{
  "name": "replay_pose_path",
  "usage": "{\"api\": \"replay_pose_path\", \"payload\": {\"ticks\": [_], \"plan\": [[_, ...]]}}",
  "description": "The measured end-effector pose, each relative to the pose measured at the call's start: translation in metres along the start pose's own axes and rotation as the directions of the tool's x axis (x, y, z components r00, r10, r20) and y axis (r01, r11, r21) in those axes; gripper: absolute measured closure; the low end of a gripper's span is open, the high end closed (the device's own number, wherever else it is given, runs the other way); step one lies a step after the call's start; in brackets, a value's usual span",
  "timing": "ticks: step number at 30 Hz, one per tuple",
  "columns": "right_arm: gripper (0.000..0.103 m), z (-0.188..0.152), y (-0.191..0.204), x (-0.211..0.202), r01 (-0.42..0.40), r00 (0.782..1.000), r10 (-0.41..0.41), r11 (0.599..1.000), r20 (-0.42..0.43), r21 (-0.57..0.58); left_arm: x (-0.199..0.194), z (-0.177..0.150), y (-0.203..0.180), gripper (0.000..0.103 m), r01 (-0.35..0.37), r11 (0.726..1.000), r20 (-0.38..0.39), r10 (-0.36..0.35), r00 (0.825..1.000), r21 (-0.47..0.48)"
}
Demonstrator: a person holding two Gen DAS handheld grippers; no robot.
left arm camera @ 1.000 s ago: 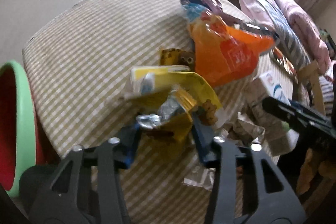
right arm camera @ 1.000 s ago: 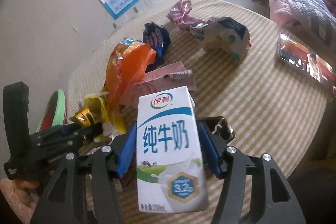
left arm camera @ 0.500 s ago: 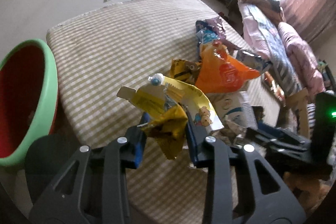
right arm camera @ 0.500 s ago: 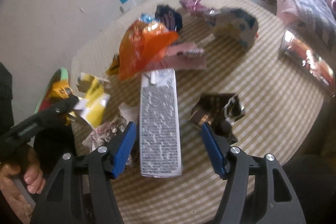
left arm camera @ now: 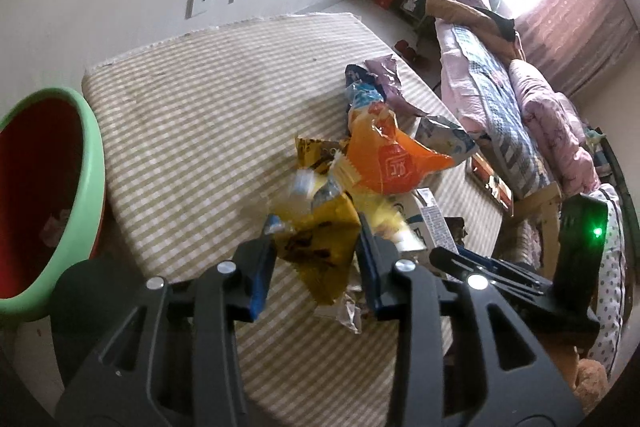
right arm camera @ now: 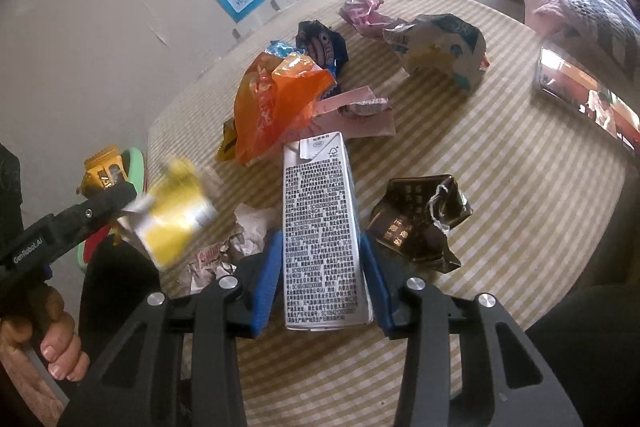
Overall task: Collect trash
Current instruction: 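Grasp the yellow snack wrapper with the left gripper while the right gripper holds the carton, then carry the yellow wrapper and milk carton over the red bin with both grippers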
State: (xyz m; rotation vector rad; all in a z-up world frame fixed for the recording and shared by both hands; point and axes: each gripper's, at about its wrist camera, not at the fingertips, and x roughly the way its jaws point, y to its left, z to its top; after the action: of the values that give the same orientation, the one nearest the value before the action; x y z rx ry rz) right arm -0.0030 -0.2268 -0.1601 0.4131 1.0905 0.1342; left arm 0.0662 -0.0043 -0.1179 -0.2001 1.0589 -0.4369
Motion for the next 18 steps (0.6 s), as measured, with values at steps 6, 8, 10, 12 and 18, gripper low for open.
{"api": "replay_pose_path", "payload": {"ticks": [6, 8, 10, 12, 18], "plan": [[0.064, 0.001, -0.003, -0.002, -0.006, 1.000, 0.006, 1.000, 0.016, 0.014, -0.002, -0.003, 0.001, 0.071, -0.019, 1.000, 0.016, 0.019, 1.000, 0.007], [0.064, 0.001, -0.005, -0.005, -0.007, 1.000, 0.007, 1.000, 0.023, 0.019, -0.005, -0.003, 0.001, 0.072, -0.025, 1.000, 0.027, 0.024, 0.999, 0.016], [0.064, 0.000, -0.005, -0.008, -0.009, 0.999, 0.008, 1.000, 0.032, 0.022, -0.010, -0.002, 0.000, 0.074, -0.032, 0.999, 0.044, 0.030, 0.999, 0.023], [0.064, 0.000, -0.005, -0.010, -0.009, 0.999, 0.008, 1.000, 0.041, 0.023, -0.013, -0.001, 0.001, 0.075, -0.036, 0.999, 0.057, 0.035, 0.998, 0.023], [0.065, 0.006, -0.001, -0.028, 0.000, 0.995, -0.002, 1.000, 0.104, 0.019, -0.027, 0.002, 0.007, 0.075, -0.040, 0.999, 0.094, 0.040, 0.995, 0.000]]}}
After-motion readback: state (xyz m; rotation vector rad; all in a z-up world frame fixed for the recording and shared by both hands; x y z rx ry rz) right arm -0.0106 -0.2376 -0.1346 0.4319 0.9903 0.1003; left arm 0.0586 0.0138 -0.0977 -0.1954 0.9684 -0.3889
